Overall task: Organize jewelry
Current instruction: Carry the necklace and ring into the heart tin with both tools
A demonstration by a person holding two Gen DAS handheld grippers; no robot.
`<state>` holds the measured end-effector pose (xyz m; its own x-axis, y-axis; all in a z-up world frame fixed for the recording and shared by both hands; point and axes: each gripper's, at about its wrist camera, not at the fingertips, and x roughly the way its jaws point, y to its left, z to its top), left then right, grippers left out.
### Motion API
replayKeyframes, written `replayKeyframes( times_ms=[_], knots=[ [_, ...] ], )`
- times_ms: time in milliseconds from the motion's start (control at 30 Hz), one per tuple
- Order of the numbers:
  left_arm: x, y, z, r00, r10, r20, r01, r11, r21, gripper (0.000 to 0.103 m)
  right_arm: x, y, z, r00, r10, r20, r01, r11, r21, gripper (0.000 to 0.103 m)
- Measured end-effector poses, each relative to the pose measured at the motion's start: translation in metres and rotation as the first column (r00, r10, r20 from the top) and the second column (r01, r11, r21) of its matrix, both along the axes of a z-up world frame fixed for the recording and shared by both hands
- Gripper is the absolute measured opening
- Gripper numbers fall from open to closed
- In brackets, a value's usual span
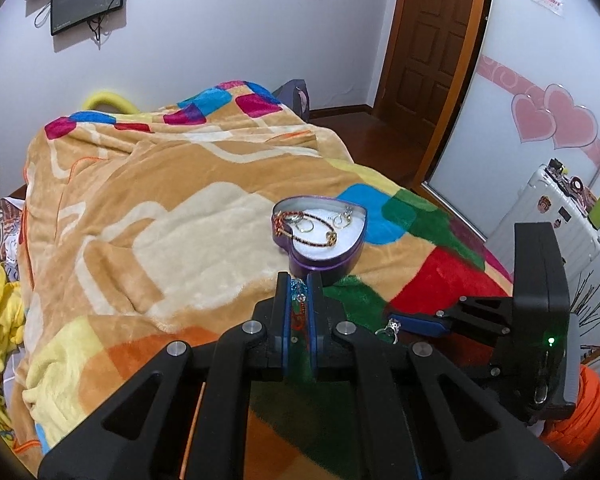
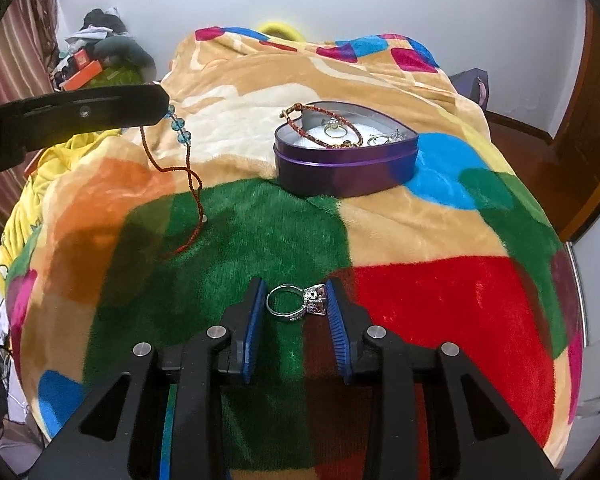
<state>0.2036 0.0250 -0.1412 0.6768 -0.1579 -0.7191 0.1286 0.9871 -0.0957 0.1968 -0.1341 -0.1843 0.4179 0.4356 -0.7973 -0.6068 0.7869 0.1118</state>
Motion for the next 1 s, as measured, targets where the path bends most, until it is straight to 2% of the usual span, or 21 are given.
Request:
replayKeyframes(
  times_ms=[167,633,800,1000],
  knots=[
    [0.004,-0.002,0.009,1.0,-0.006,0.025,0.006,1.0,-0.009,0.006,0.003,-0.003,0.012,0.999,-0.015,0.029,0.014,1.0,0.012,0.028],
    [0.03,-0.011,0.041,0.992,-0.031,0.12,0.034,0.999,-0.022,0.006,0.037,-0.013,0.073,0.981,-0.091,0.17,0.072,0.991,0.114,0.028],
    [0.041,-0.012,0.045,0.99,-0.035,0.136,0.04,0.999,-0.029,0.006,0.047,-0.008,0.08,0.977,-0.088,0.194,0.063,0.989,0.133,0.028],
    [0.056,-0.011,0.031,0.993,-0.036,0.108,0.04,0.999,-0.036,0.006,0.062,-0.002,0.066,0.982,-0.086,0.166,0.066,0.99,0.127,0.028]
  ],
)
